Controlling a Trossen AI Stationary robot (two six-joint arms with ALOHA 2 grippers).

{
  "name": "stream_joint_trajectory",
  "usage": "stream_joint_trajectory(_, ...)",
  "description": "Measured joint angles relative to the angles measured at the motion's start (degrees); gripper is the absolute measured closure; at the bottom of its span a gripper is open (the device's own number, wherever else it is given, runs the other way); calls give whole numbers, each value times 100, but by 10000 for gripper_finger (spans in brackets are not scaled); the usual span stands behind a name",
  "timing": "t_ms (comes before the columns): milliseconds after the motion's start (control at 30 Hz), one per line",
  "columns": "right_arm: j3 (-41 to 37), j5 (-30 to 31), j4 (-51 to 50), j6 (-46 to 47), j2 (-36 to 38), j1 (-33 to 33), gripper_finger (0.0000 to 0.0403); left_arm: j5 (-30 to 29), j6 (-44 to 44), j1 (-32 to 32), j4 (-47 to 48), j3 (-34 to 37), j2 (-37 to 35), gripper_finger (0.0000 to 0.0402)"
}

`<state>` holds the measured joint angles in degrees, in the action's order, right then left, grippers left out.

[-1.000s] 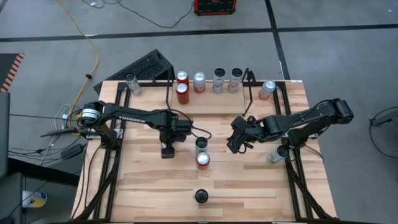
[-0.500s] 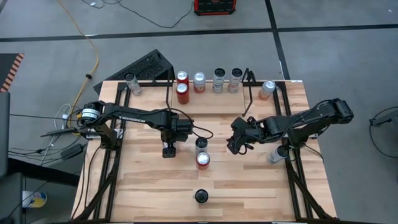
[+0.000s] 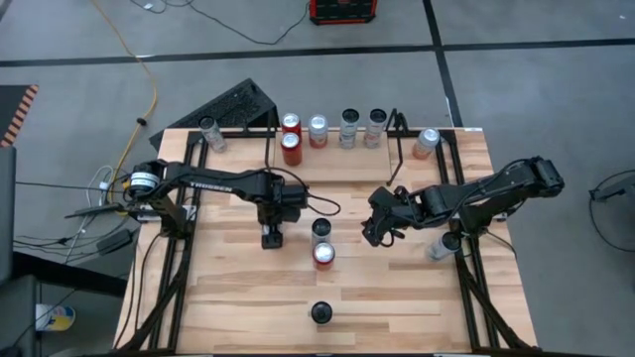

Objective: Place canned beverage on shelf
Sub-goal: Put the bottom orange white soda can on the shelf

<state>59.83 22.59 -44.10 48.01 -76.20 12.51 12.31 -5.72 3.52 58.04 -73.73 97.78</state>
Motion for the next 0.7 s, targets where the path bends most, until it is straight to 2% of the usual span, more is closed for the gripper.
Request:
stream_joint_trajectory(233,0,2,0,13,0,0,112,58,-177,193,40,-18,0,72)
stream_joint_trajectory(367,0,2,0,11,0,0,112,15,-247,285,243,-254,0,71)
stream_joint_trajectory(700,0,4,0,8,0,0,112,-637,-4,373,396,-944,0,71)
